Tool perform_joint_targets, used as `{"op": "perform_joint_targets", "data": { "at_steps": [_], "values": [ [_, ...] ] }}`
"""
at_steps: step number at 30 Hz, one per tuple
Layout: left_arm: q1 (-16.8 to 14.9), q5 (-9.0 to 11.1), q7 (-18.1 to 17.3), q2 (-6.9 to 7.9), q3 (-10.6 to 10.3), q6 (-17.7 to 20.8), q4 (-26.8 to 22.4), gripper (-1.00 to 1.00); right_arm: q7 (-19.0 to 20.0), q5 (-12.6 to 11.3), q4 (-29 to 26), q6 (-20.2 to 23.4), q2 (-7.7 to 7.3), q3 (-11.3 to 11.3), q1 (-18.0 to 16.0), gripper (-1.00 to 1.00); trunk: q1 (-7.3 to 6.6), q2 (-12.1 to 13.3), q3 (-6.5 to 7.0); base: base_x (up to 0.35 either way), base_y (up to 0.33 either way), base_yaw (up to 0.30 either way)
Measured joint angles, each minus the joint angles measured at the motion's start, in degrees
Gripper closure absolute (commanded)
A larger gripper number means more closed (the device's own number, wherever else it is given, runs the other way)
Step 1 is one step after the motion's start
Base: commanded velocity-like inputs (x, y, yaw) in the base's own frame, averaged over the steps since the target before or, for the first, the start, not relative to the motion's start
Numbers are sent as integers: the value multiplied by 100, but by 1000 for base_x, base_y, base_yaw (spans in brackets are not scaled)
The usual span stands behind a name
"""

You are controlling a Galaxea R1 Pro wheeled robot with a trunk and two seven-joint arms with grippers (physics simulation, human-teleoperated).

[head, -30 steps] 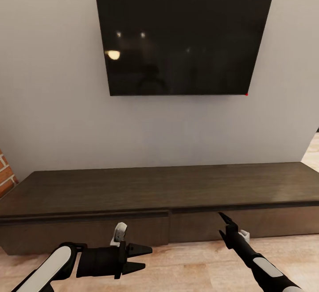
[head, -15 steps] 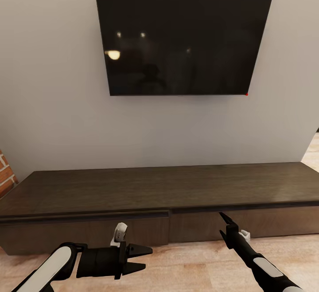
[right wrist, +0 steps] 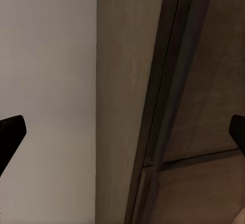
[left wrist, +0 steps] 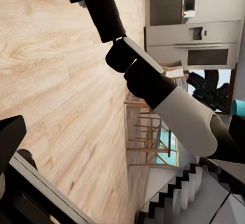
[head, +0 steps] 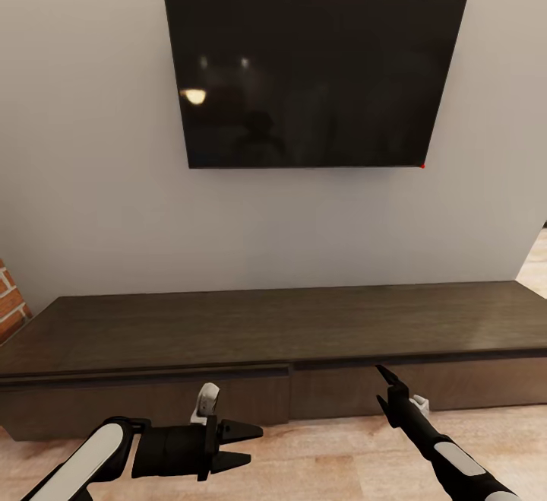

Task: Place each of the two pumpkins and all three candles from the living room inside a cabinet in the living room (use any cabinet), then make sure every cabinet is closed, and position the cauldron so it is next to a table in the living room.

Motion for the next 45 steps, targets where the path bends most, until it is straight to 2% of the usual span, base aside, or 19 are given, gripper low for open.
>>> {"op": "perform_joint_targets", "data": {
  "at_steps": [2, 13, 31, 41, 45],
  "values": [
    [2, 0, 0, 0, -9, 0, 0, -100, -1, 0, 1, -4, 0, 0, 0, -100, -44, 80, 36, 0, 0, 0],
    [-3, -12, 4, 0, -28, -1, -3, -100, -9, 1, 2, -43, 8, 1, 0, -100, -45, 82, 36, 1, 0, 0],
    [1, -13, 8, 0, -53, -1, -8, -100, -53, 9, 9, -44, 9, 9, 0, -100, -46, 82, 36, 117, -1, 0],
    [2, -13, 9, 0, -48, -1, -8, -100, -34, 5, 321, -35, 5, 9, 0, -100, -45, 82, 36, 19, -3, 0],
    [2, -16, 8, 0, -45, -1, -10, -100, 7, 9, 335, -30, 3, 9, 1, -100, 43, -77, -35, 0, 0, 0]
  ]
}}
